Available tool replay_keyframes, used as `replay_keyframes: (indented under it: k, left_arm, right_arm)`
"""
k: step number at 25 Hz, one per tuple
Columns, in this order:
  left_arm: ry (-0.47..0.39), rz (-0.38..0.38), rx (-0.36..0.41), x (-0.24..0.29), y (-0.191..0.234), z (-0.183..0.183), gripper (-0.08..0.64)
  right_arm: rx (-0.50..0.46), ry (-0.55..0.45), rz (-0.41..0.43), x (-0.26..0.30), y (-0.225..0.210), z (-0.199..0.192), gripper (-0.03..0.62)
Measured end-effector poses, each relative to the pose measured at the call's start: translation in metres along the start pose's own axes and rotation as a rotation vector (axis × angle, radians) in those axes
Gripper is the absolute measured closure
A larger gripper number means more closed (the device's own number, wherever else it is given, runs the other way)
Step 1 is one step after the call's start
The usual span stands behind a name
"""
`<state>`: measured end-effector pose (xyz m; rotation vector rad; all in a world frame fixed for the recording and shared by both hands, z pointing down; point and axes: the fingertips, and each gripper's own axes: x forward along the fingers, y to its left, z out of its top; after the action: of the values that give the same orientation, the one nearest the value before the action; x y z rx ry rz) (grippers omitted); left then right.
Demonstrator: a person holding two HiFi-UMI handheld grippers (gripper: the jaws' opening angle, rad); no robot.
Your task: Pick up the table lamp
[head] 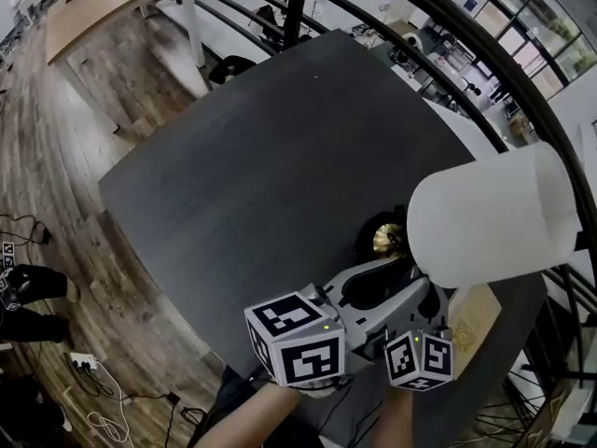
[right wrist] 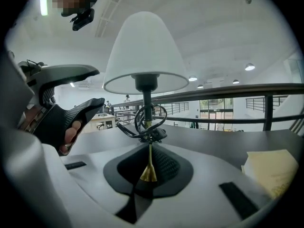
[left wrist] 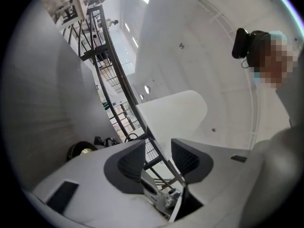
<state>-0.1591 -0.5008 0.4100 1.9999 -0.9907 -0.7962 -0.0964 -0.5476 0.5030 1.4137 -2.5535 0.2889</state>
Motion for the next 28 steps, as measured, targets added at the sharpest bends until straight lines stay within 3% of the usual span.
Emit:
replay_keyframes:
  k: [11, 20, 28]
  left_arm:
    - [-0.080, -0.157, -0.182, 0.012, 0.005, 0.013, 0.360]
    - [-0.111, -0.246, -0.244, 0.016, -0.003, 0.017, 0.353]
    - [-0.114, -0.241, -0.324, 0.017, -0.001, 0.020, 0.377]
  right_arm:
    - [-0.023, -0.001, -0.021, 0.013, 0.003, -0.010, 0.558]
    - [-0.034, 0.007, -0.023, 0.013, 0.003, -0.012, 0.558]
    - [-0.033, 0.006, -0.034, 0.004, 0.003, -0.008, 0.558]
